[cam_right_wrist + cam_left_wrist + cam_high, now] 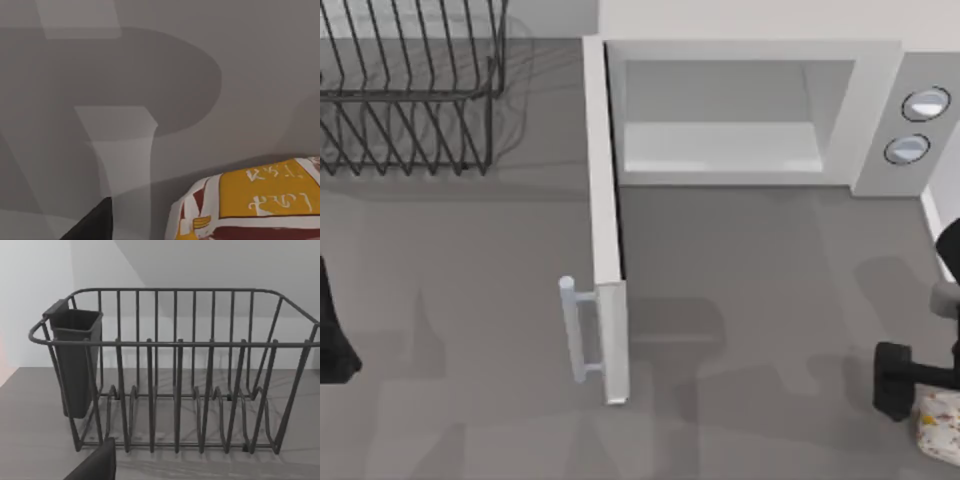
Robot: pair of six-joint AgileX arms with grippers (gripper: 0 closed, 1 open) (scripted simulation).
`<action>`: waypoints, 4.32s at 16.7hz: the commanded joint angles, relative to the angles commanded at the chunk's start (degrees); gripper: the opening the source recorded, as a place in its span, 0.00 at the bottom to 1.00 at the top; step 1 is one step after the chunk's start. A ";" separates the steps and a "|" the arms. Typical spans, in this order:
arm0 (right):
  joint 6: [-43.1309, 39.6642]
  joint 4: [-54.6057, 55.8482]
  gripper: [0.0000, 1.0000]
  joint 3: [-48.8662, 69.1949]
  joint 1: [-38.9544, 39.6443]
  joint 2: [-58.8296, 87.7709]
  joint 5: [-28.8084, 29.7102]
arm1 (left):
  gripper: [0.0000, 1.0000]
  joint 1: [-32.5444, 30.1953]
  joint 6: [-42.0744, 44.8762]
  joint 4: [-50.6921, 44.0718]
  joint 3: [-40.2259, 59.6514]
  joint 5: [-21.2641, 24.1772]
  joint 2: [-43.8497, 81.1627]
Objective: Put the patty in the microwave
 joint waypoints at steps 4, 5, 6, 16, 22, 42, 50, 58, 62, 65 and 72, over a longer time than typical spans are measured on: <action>0.00 0.00 0.70 0.00 0.00 0.00 0.00 | 1.00 0.00 0.00 0.00 0.00 0.00 0.00; 0.00 0.00 0.62 0.00 0.00 0.00 0.00 | 1.00 0.00 0.00 0.00 0.00 0.00 0.00; 0.00 0.00 0.55 0.00 0.00 0.00 0.00 | 1.00 0.00 0.00 0.00 0.00 0.00 0.00; 0.00 0.00 0.00 0.00 0.00 0.00 0.00 | 1.00 0.00 0.00 0.00 0.00 0.00 0.00; 0.20 -4.79 0.00 2.33 0.16 -4.16 0.79 | 1.00 0.00 0.00 0.00 0.00 0.00 0.00; -0.34 -29.07 0.00 19.13 0.55 -12.88 1.57 | 1.00 0.00 0.00 0.00 0.00 0.00 0.00; -3.75 -0.70 0.00 25.52 7.36 4.64 12.43 | 1.00 0.00 0.00 0.00 0.00 0.00 0.00; -10.28 44.04 0.00 30.96 16.17 26.70 27.44 | 1.00 0.00 0.00 0.00 0.00 0.00 0.00; -12.59 60.28 0.00 33.30 19.41 33.76 33.41 | 1.00 0.00 0.00 0.00 0.00 0.00 0.00; -13.34 66.30 0.00 34.49 20.78 36.69 36.02 | 1.00 0.00 0.00 0.00 0.00 0.00 0.00; -13.28 67.15 0.00 34.58 20.72 37.00 36.33 | 1.00 0.00 0.00 0.00 0.00 0.00 0.00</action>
